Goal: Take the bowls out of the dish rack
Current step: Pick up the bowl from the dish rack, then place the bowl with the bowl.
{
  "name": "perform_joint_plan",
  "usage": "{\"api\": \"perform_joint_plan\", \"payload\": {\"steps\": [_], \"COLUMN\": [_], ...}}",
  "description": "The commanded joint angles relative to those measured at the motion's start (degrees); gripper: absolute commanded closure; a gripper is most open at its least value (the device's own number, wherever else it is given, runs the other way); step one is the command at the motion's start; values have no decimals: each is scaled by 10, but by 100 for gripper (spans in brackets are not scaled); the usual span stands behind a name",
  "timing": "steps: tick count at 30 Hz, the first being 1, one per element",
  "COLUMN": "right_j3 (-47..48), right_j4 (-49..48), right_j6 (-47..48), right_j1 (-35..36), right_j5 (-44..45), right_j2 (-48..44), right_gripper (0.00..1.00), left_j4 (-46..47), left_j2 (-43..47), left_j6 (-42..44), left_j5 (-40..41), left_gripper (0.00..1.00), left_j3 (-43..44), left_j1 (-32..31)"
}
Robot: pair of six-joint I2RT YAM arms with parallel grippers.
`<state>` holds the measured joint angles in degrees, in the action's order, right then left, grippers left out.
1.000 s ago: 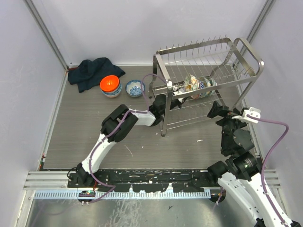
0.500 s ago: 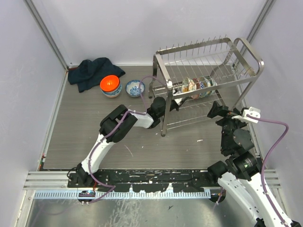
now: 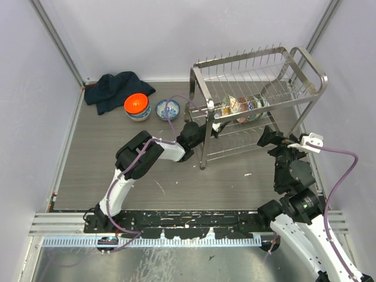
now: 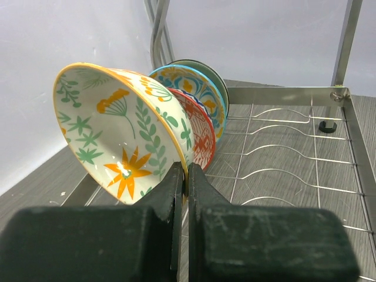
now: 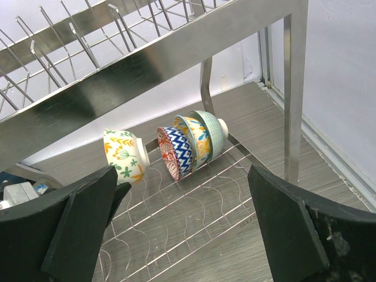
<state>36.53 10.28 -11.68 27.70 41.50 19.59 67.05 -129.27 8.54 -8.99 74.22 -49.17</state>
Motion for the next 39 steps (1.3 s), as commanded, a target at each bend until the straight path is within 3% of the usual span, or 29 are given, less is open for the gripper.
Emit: {"api": "perform_joint_plan", "payload": {"steps": [1, 39], "right_j3": [16, 18], "right_j4": [-31, -33], "right_j6": [7, 4], "right_j1": [3, 3], "right_j5": [0, -10], "right_j2": [1, 4], "right_gripper": [0, 0], "left_j4": [74, 134], "left_j2": [42, 220], "left_j6": [17, 41], "left_j5": [9, 41], "left_gripper": [100, 100], "left_j3": [-19, -276], "left_j1": [1, 6]}}
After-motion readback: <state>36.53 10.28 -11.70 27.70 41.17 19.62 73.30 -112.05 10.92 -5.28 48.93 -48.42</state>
